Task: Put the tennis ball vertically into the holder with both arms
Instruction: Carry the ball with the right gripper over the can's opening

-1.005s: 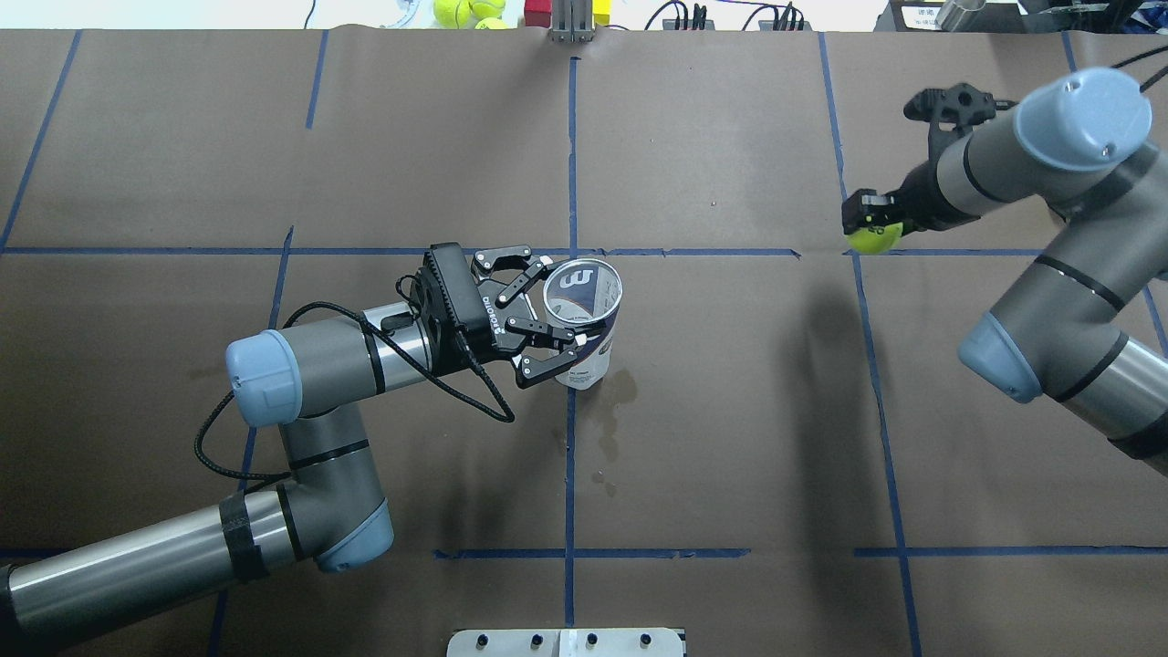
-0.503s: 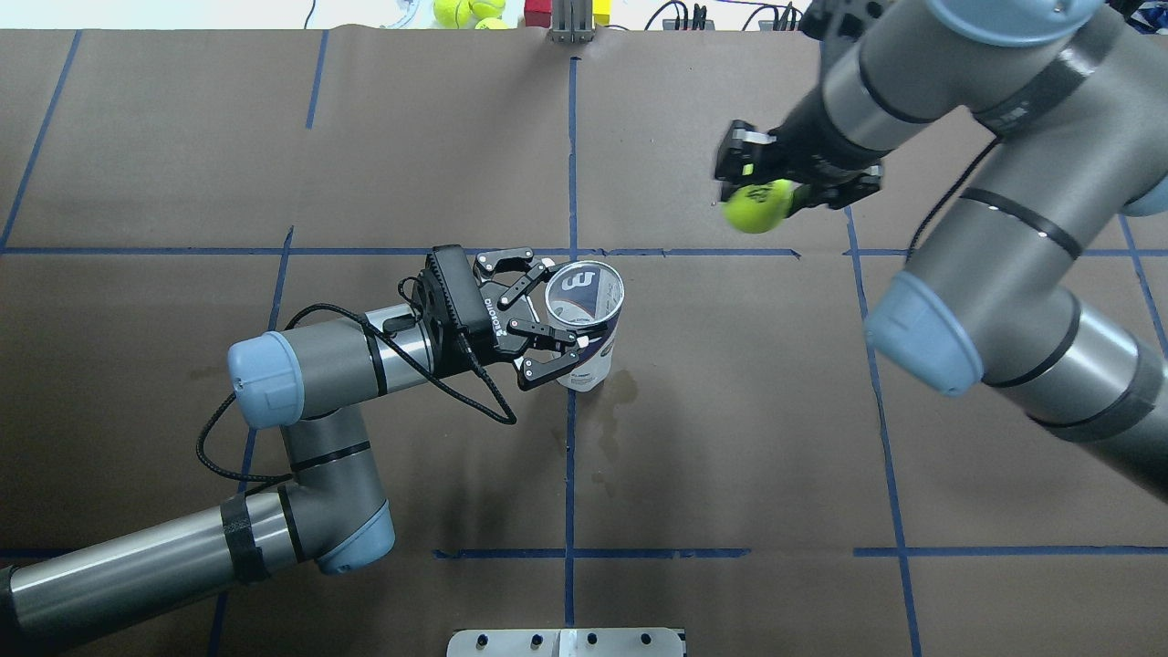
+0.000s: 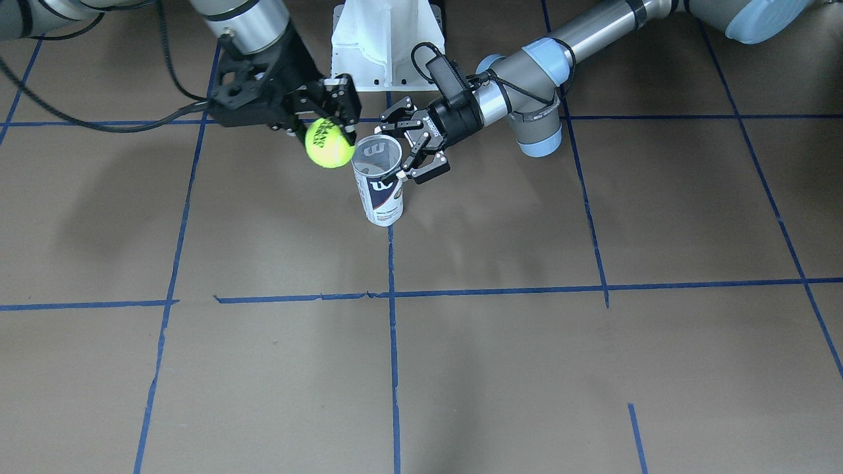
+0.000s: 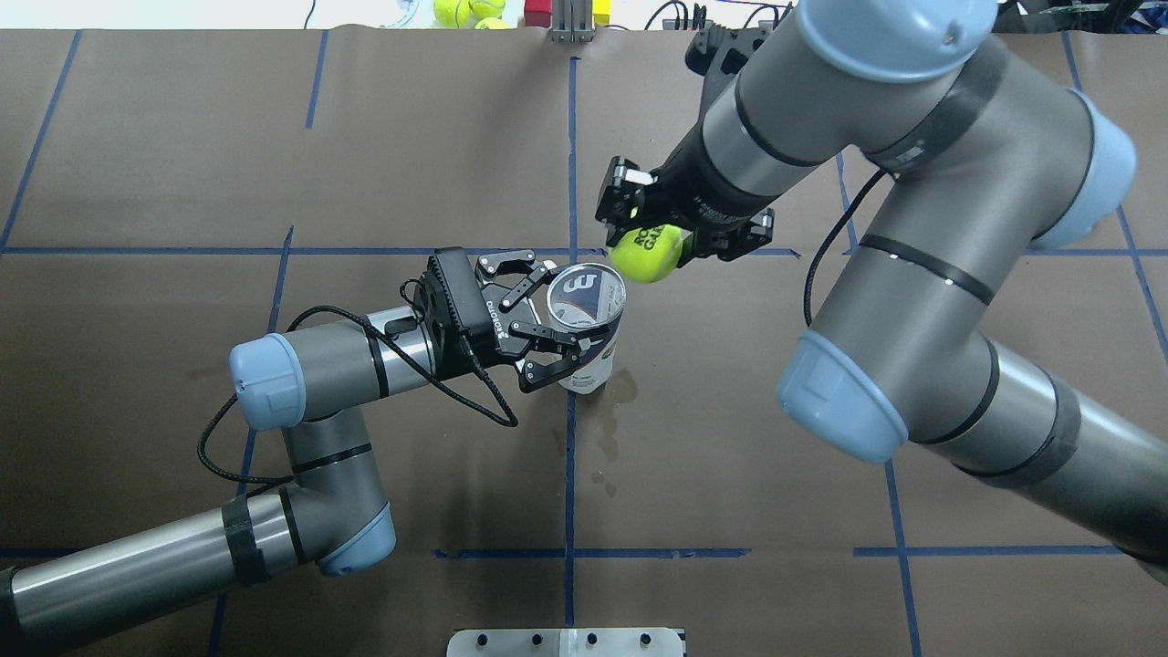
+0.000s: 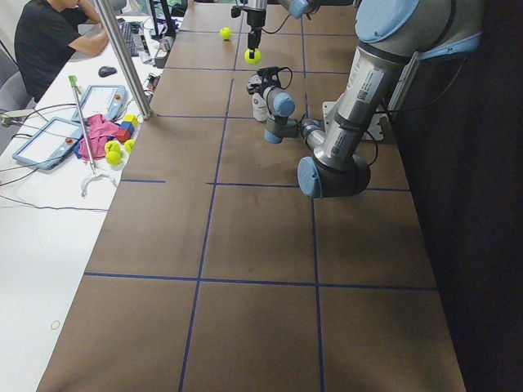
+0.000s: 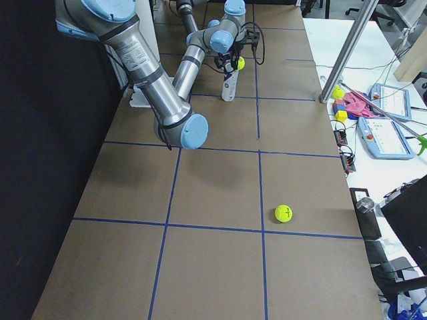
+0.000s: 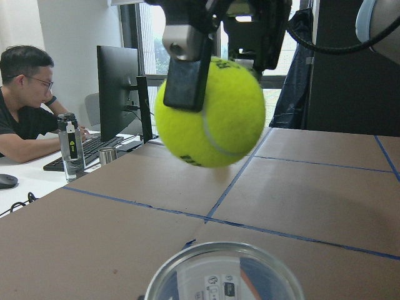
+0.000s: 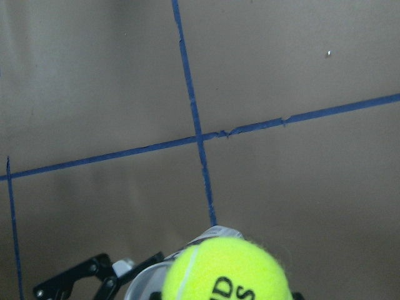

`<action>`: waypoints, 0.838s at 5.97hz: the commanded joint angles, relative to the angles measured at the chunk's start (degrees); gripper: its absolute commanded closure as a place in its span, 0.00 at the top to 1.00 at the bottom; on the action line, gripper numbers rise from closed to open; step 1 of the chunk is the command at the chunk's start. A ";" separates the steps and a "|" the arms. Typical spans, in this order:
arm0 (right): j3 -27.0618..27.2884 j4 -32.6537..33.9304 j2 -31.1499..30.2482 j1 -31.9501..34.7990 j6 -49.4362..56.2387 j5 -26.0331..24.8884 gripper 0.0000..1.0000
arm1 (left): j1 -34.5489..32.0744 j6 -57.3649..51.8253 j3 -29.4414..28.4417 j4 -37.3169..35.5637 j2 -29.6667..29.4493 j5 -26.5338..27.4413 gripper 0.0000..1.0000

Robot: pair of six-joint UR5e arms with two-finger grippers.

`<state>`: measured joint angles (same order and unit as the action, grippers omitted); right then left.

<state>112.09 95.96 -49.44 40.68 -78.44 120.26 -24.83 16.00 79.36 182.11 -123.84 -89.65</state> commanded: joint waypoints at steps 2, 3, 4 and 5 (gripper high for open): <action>-1.95 0.02 2.84 -2.18 -2.67 -0.64 0.27 | 0.14 0.00 0.09 0.09 0.17 0.00 0.67; -3.01 -0.07 3.12 -2.62 -2.77 -2.12 0.35 | 0.14 0.00 0.00 0.00 0.17 0.00 0.67; -3.37 0.02 3.30 -3.06 -2.77 -3.44 0.60 | 0.22 0.00 0.09 0.09 0.17 0.00 0.67; -3.55 -0.07 3.30 -3.58 -3.72 -5.11 0.83 | 0.14 0.00 0.00 0.00 0.17 0.00 0.69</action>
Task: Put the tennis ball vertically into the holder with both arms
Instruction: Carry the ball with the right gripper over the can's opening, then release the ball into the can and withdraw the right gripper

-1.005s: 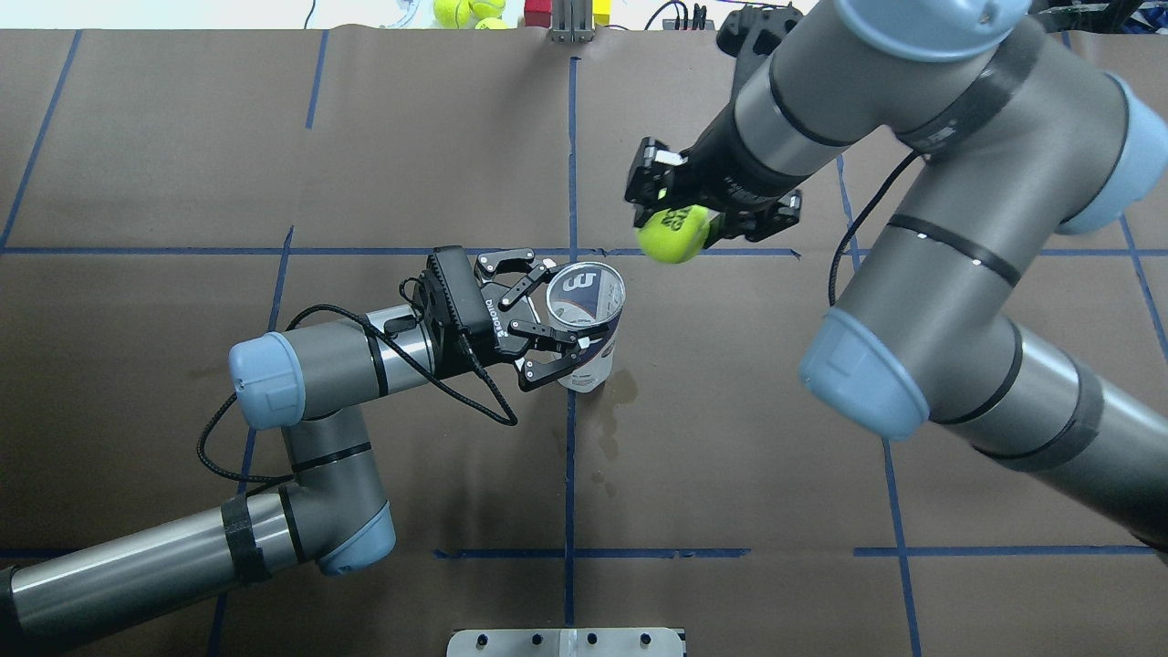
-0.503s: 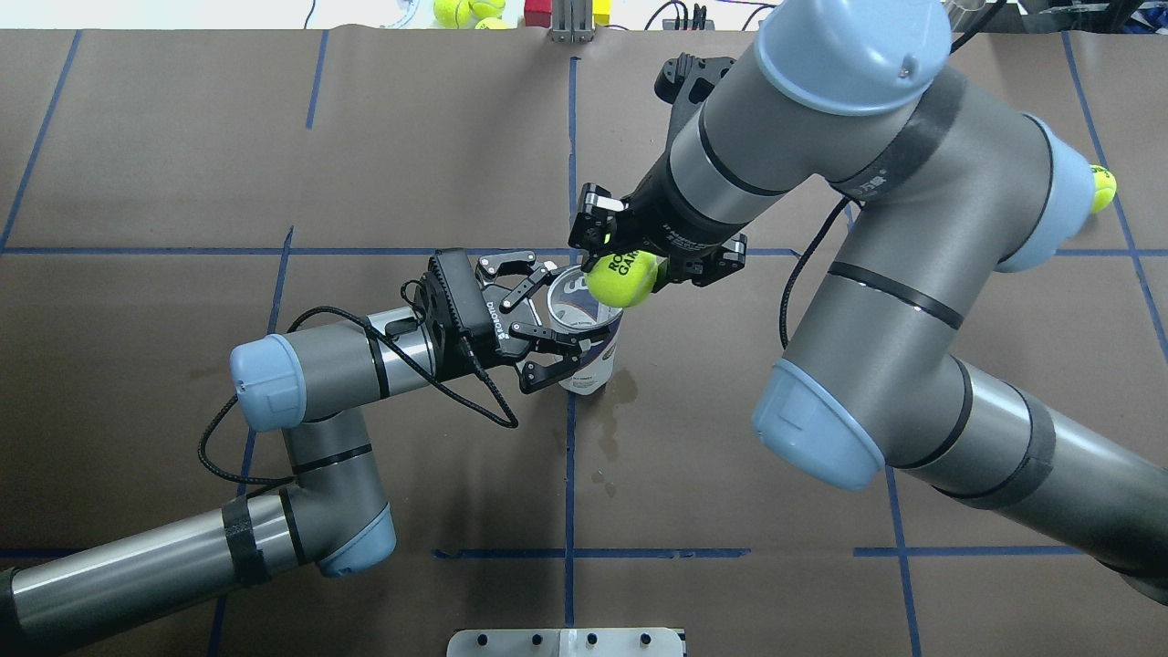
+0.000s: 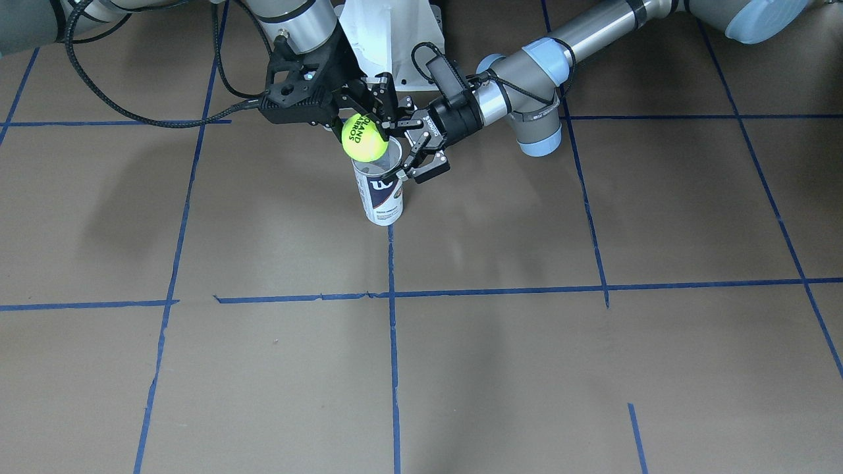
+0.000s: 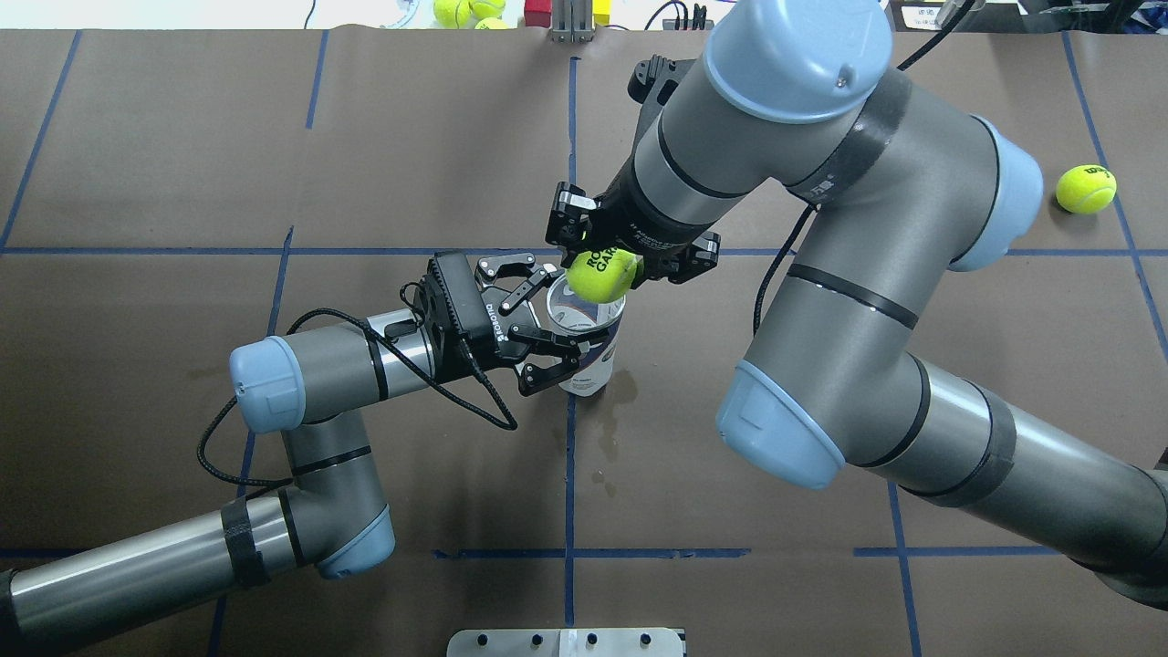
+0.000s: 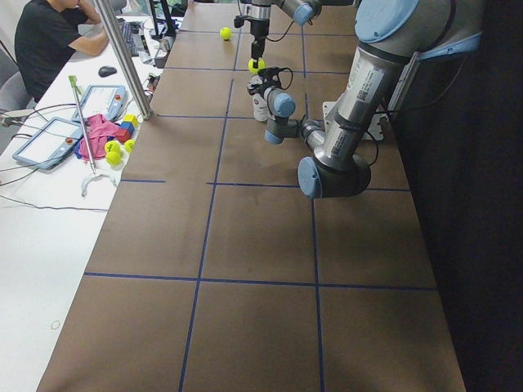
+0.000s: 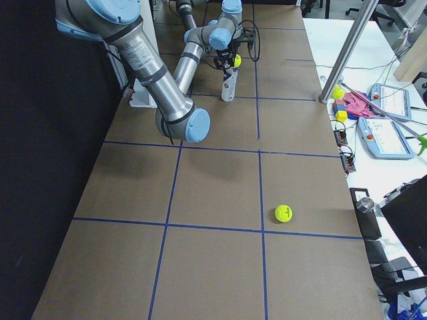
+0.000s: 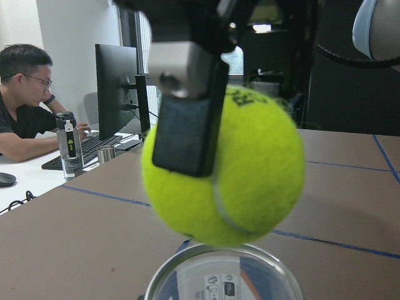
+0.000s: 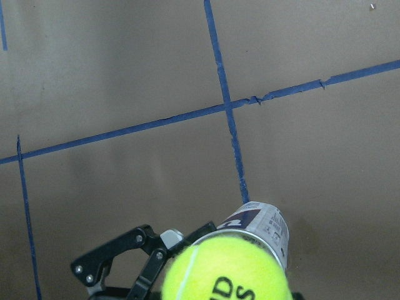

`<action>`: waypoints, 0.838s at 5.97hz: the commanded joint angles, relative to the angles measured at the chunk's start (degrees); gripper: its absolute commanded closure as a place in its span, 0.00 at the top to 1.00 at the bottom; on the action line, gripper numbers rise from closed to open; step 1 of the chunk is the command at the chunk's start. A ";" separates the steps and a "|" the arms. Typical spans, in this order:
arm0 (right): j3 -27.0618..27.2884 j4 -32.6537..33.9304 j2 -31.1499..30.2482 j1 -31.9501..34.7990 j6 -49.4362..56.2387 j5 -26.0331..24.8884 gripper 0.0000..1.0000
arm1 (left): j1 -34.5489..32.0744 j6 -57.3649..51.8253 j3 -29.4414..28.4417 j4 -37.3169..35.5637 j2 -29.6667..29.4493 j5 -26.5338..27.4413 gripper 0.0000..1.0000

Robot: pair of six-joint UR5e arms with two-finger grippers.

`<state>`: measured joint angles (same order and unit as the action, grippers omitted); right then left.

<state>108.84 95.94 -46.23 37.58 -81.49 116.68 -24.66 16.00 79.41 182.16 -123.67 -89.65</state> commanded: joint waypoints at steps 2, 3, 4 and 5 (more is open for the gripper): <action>-1.00 -0.05 0.97 -0.76 -2.01 -1.98 0.98 | 0.05 0.00 0.04 0.04 -0.17 0.00 0.69; -0.83 -0.05 1.49 -0.76 -1.92 -1.90 0.99 | 0.05 0.00 0.04 0.04 0.01 0.00 0.70; -0.83 0.04 1.06 -0.58 -1.92 -1.81 0.99 | 0.05 0.00 0.04 -0.05 -0.17 -0.09 0.73; -0.39 0.04 -0.68 1.59 -1.40 -1.20 0.99 | 0.05 0.00 0.04 0.04 0.01 0.00 0.80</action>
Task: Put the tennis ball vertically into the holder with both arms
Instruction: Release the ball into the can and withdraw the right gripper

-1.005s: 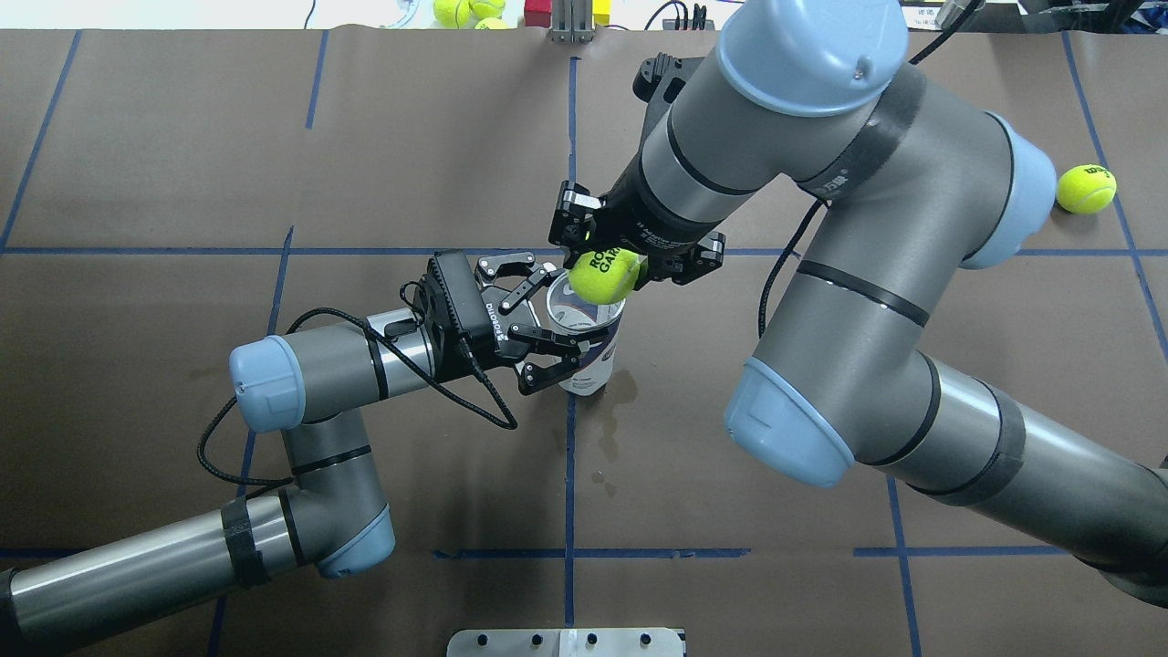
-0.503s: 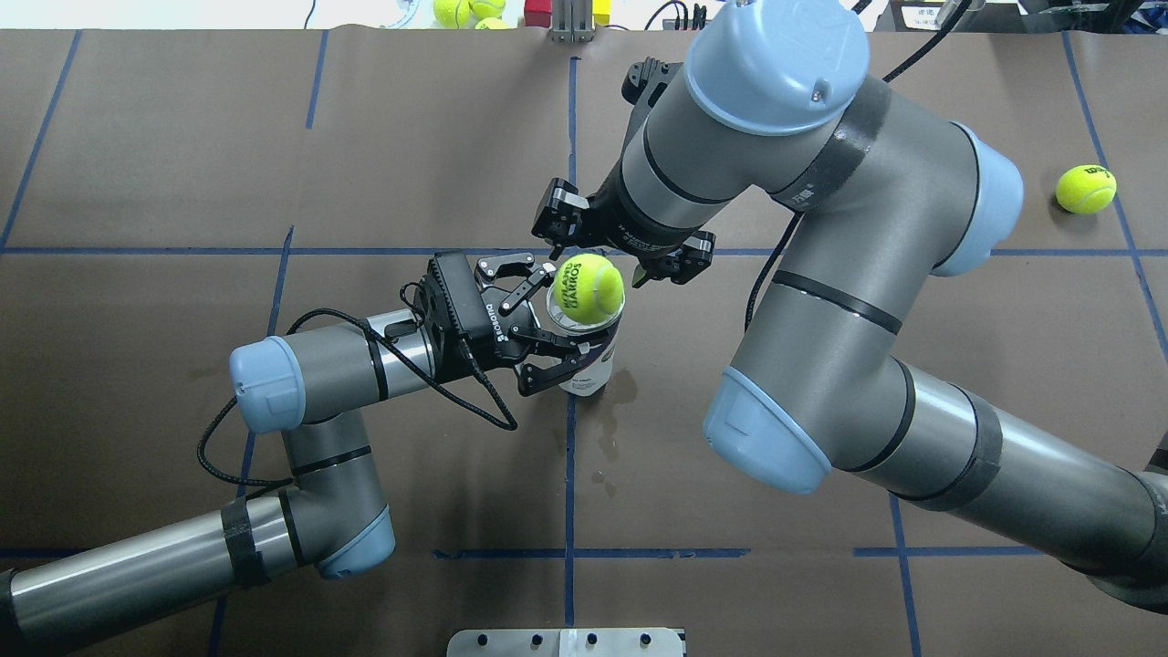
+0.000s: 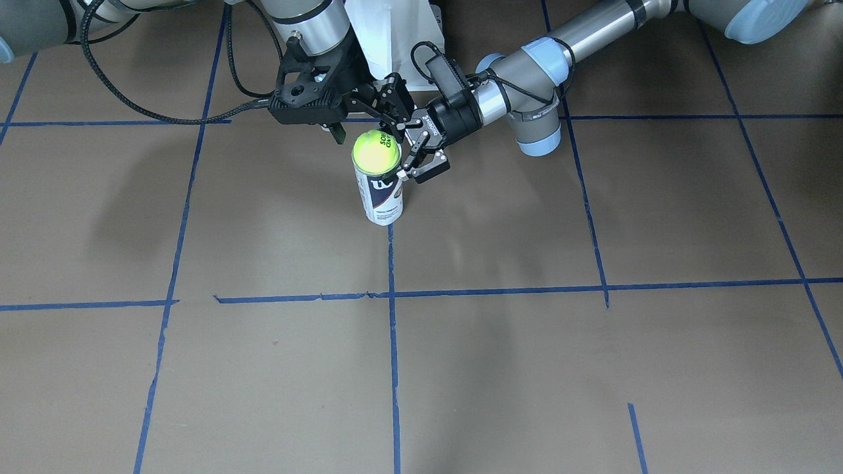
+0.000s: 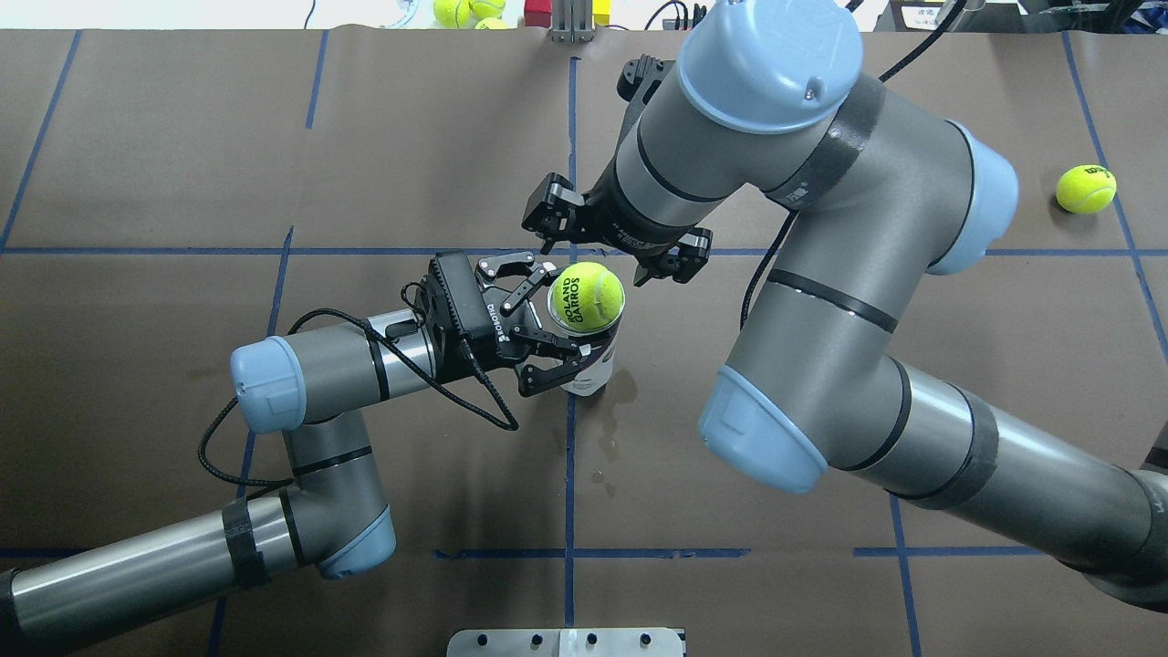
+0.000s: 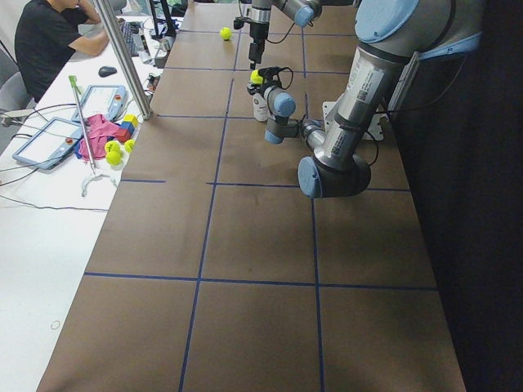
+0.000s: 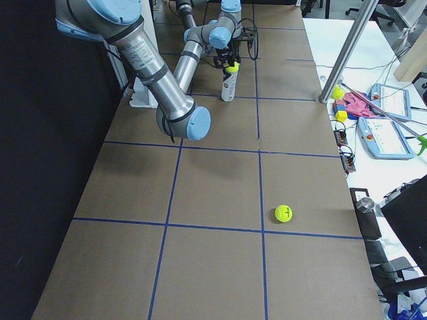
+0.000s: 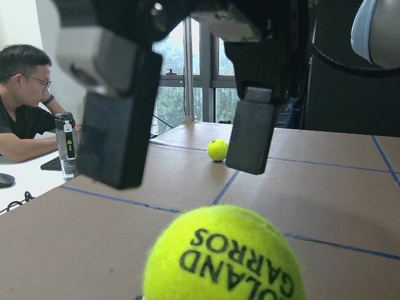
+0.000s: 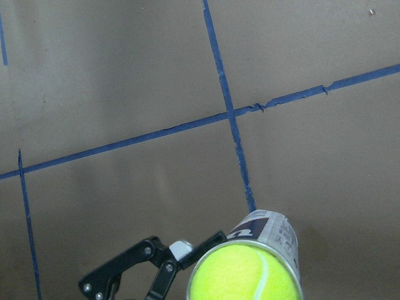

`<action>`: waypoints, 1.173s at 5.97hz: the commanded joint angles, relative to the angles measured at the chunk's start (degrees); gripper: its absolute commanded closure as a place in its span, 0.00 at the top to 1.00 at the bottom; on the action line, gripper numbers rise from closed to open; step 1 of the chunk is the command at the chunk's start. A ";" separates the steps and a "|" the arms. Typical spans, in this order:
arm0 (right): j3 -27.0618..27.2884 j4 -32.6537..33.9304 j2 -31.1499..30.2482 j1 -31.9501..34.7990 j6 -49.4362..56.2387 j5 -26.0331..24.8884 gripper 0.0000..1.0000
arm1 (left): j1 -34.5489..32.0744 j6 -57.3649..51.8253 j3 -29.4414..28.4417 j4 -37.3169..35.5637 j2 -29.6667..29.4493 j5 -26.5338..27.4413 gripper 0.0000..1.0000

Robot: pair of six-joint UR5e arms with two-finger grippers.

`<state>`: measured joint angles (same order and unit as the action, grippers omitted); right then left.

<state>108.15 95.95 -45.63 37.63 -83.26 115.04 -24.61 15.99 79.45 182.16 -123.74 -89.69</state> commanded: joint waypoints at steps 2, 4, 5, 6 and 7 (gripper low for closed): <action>1.45 -0.15 -6.46 6.90 5.25 2.89 0.99 | 0.00 0.09 0.00 0.04 0.08 0.04 0.87; 4.08 -0.42 -15.40 15.15 19.02 6.34 0.99 | 0.00 0.18 0.18 0.04 0.08 0.04 0.87; 4.00 -0.42 -20.84 19.19 29.45 6.25 0.99 | 0.00 0.18 0.26 0.04 0.17 0.04 0.88; 3.13 -0.42 -26.99 23.24 41.21 5.90 0.99 | -0.09 0.09 0.35 0.04 0.08 0.13 0.91; -3.23 -0.42 -29.23 29.72 54.21 7.21 0.99 | -0.09 0.00 0.35 0.13 0.08 0.74 0.93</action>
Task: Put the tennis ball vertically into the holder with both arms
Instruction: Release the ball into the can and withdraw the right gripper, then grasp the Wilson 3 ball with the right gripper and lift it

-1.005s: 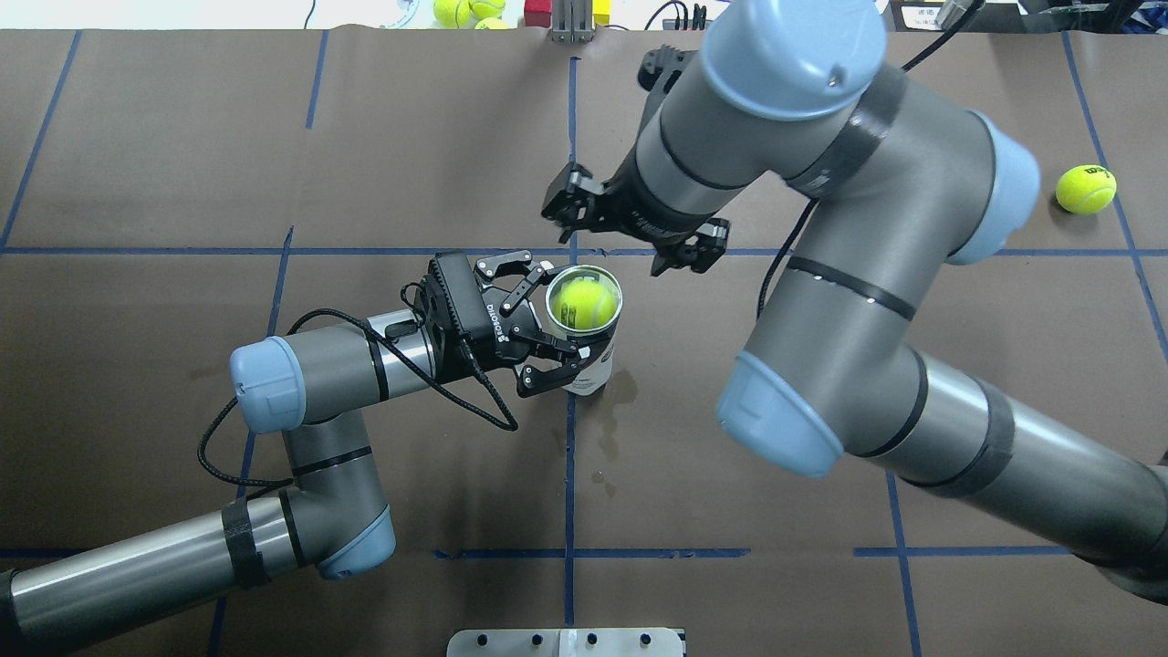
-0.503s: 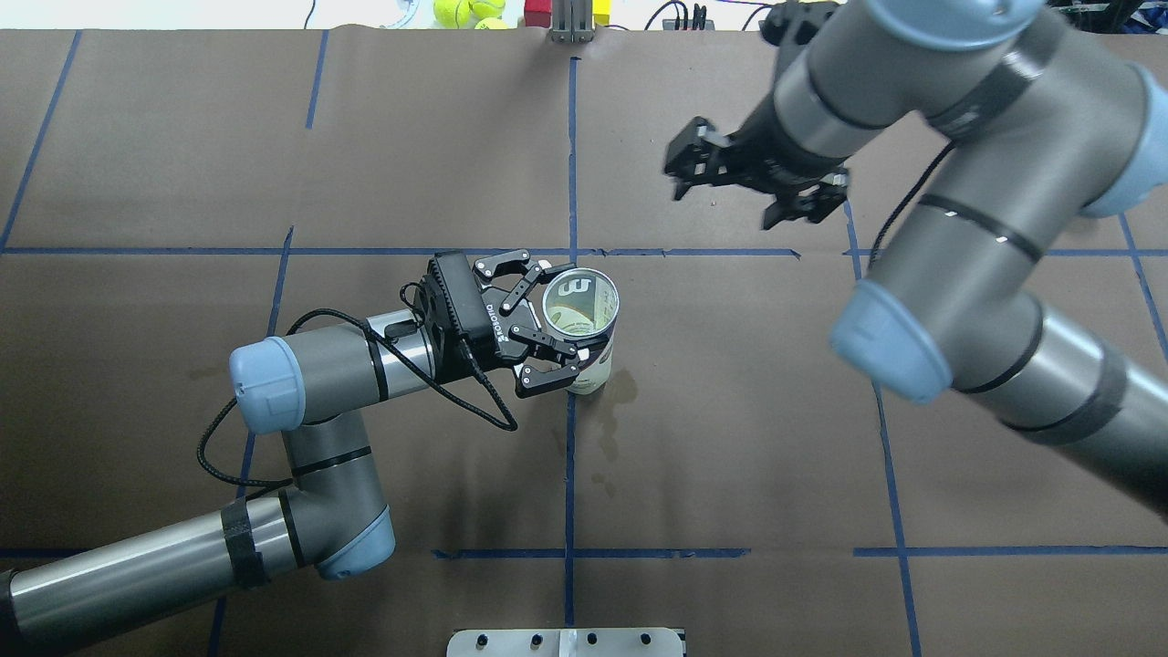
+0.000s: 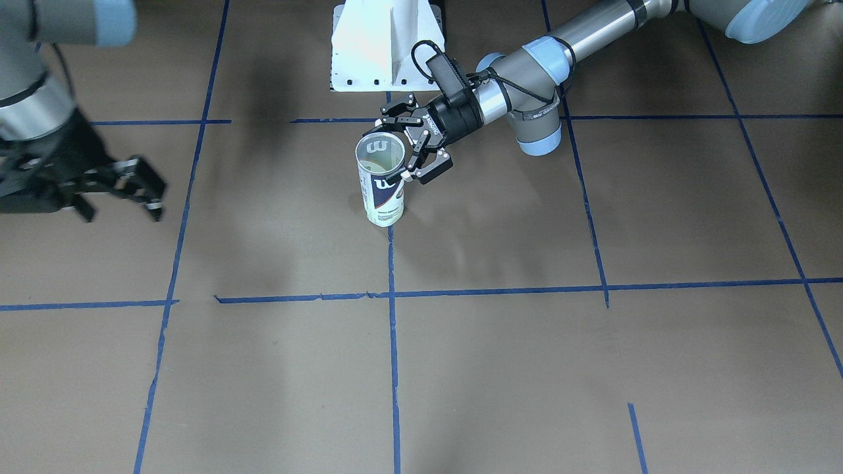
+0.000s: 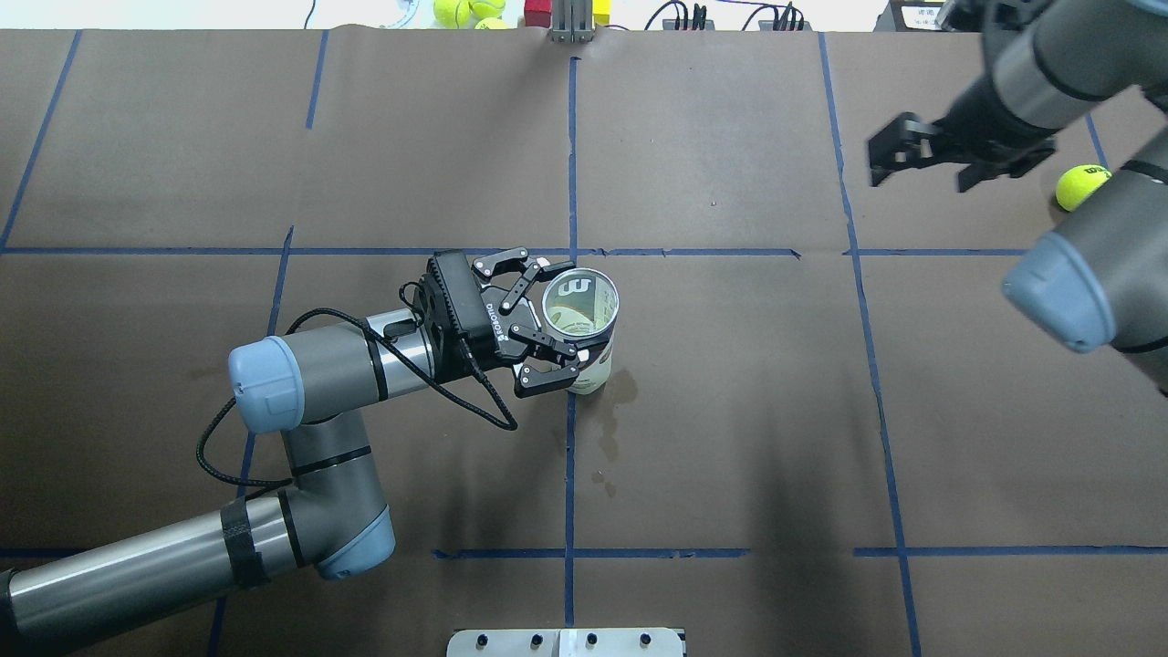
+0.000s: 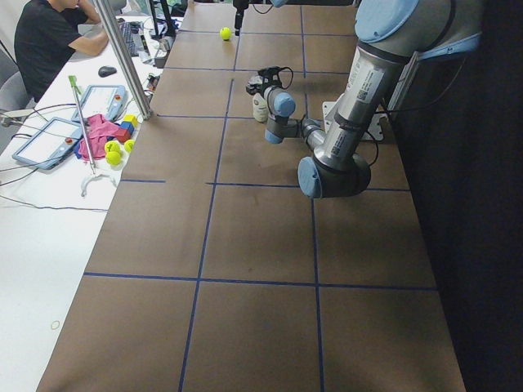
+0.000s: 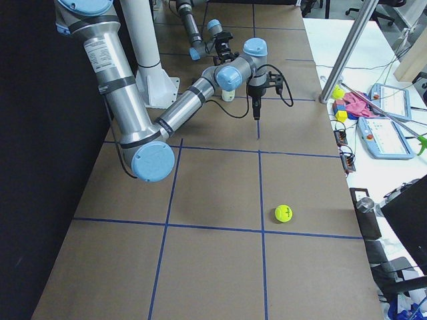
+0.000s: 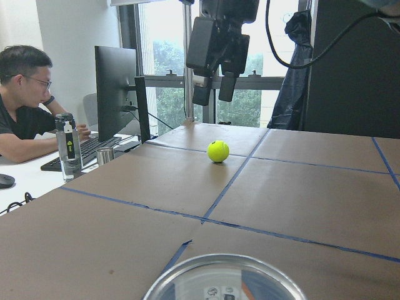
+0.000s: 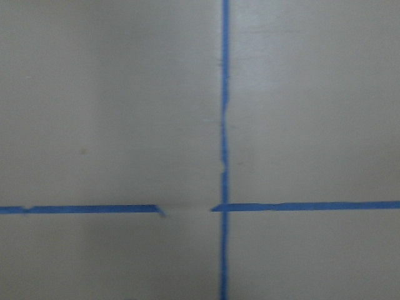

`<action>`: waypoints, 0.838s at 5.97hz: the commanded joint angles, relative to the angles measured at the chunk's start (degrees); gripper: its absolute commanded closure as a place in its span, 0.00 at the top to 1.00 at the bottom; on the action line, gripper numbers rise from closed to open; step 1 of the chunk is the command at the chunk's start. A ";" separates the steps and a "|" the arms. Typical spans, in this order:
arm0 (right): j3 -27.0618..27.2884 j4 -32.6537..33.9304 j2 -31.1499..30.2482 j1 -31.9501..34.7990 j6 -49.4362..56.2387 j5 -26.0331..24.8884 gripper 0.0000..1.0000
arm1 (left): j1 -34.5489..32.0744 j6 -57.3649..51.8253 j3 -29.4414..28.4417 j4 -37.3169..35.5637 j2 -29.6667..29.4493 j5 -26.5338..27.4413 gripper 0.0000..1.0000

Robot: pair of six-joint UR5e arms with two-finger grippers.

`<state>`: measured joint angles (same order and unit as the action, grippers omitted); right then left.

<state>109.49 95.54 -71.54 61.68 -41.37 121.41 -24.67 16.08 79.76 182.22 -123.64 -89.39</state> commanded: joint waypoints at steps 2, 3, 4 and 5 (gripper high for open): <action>-18.11 -6.45 -2.90 11.86 23.58 3.57 0.99 | -0.03 0.00 0.04 -0.64 0.06 5.62 0.99; -24.52 -11.38 -2.90 13.54 27.62 3.57 0.99 | 0.06 0.26 0.04 -0.73 -0.02 5.63 0.99; -27.37 -12.82 -2.90 14.60 30.53 3.57 0.99 | 0.06 0.35 0.04 -0.64 -0.03 5.54 0.99; -27.49 -12.84 -2.73 14.52 30.64 3.57 0.99 | 0.50 0.35 0.04 -0.64 0.06 5.63 0.99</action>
<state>83.22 83.41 -74.38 75.87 -11.78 124.97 -24.46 16.40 79.80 181.57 -123.63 -83.83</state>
